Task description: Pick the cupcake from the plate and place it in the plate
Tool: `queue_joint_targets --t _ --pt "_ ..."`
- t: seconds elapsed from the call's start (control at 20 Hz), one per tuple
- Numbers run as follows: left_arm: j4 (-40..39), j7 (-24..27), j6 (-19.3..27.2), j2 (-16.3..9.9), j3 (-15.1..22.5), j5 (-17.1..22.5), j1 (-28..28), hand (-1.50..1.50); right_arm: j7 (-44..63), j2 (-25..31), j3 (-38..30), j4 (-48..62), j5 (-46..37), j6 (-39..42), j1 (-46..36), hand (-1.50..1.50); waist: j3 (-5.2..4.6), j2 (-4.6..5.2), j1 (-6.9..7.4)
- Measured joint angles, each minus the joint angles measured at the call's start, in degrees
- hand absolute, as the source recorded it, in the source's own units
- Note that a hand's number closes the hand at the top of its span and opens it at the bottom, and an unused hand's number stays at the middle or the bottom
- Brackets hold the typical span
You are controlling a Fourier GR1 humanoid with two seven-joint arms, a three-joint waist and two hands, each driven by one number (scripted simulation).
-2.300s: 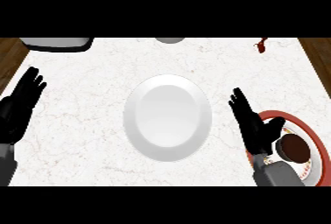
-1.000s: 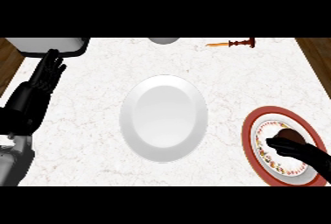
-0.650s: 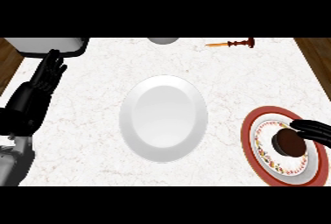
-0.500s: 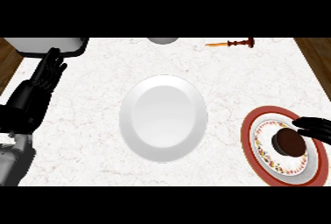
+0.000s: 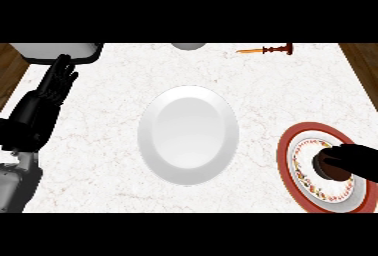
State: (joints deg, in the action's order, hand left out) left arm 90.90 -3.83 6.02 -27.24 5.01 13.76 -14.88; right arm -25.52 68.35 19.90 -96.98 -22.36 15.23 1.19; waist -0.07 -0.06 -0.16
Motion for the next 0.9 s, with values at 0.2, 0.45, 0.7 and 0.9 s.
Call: queue_joint_targets --t 0.2,0.45,0.7,0.9 --pt "1.23 -0.89 -0.44 1.04 -0.65 -0.83 0.3 0.0 2.96 -4.18 0.36 1.81 -5.13 1.16 -1.7 -1.5 0.04 0.04 0.23" --pt "0.39 -1.23 -1.31 2.05 -1.61 -1.68 -0.6 0.0 7.13 -9.03 1.12 4.35 -12.27 1.01 -3.95 -1.5 0.07 0.09 0.31" --pt "0.64 -1.15 -2.12 3.28 -2.31 -3.1 -0.3 0.0 6.78 -13.52 0.81 11.64 -18.35 1.44 -6.98 -1.5 0.07 0.11 0.44" --pt "-0.05 -0.15 -2.86 4.71 -2.8 -4.58 -0.1 0.0 4.93 -17.15 0.35 17.35 -22.38 1.77 -9.25 -1.5 0.07 0.13 0.42"
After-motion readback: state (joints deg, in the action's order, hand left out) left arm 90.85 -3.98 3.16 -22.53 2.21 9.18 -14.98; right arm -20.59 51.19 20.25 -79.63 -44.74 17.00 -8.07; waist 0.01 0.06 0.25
